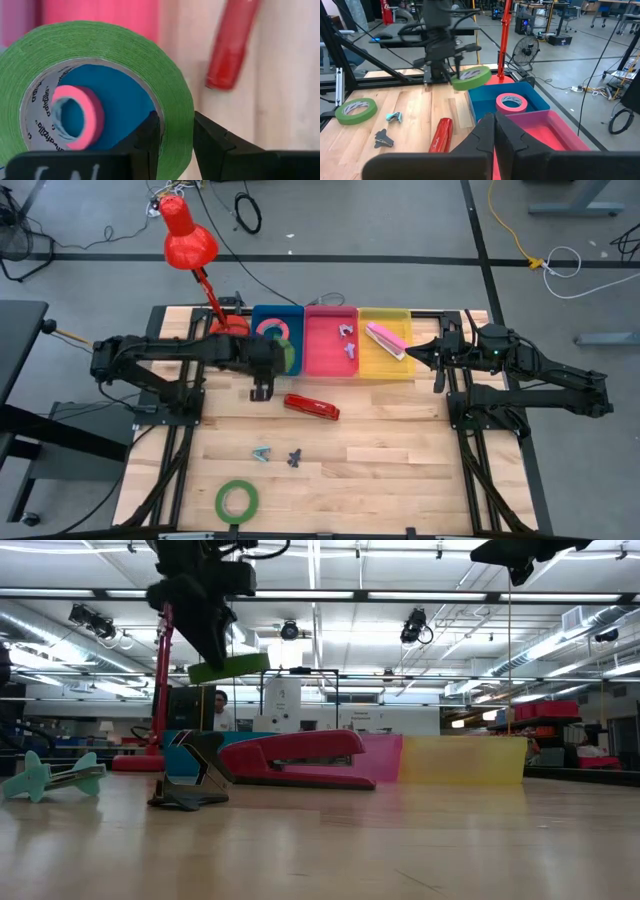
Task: Pick and place Stapler, Stapler remover, tape
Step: Put the green tape into the blue bin
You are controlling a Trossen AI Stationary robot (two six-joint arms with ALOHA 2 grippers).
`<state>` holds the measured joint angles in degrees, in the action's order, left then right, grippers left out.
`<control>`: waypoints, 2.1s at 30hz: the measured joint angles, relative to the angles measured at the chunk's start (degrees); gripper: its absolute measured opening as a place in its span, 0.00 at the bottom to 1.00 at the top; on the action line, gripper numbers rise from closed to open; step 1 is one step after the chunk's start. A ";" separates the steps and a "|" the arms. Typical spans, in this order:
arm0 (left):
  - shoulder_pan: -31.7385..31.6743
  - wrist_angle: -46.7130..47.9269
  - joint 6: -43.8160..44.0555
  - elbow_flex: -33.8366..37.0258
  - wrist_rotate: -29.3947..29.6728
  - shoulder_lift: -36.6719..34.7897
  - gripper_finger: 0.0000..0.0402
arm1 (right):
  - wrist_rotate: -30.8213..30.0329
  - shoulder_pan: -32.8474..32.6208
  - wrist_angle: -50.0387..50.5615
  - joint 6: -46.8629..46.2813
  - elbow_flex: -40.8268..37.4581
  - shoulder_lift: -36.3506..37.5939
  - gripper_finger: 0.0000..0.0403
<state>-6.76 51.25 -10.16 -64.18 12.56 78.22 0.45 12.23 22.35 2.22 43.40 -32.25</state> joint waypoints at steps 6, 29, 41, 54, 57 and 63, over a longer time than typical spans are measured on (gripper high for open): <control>-8.50 -5.12 -4.41 0.00 -6.23 0.13 0.25 | 0.02 -0.01 0.01 0.00 0.00 0.01 0.02; -23.39 -8.62 -7.26 0.00 -20.41 6.22 0.25 | 0.00 0.00 0.00 0.00 0.00 -0.02 0.02; -23.57 -10.62 -9.17 0.00 -19.85 16.80 0.25 | 0.01 -0.02 0.00 0.00 0.00 -0.04 0.02; -23.57 -11.02 -9.13 0.00 -19.70 19.67 0.25 | 0.00 -0.02 0.00 0.00 0.00 -0.04 0.02; -23.55 -11.01 -9.13 0.00 -19.72 19.67 0.27 | 0.00 -0.02 0.00 0.00 0.00 -0.04 0.02; -23.09 -11.07 -8.55 0.00 -18.04 19.67 0.45 | 0.00 -0.01 0.01 0.00 0.00 -0.04 0.02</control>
<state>-29.85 40.18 -18.72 -64.18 -5.48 97.89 0.45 12.22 22.35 2.22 43.40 -32.29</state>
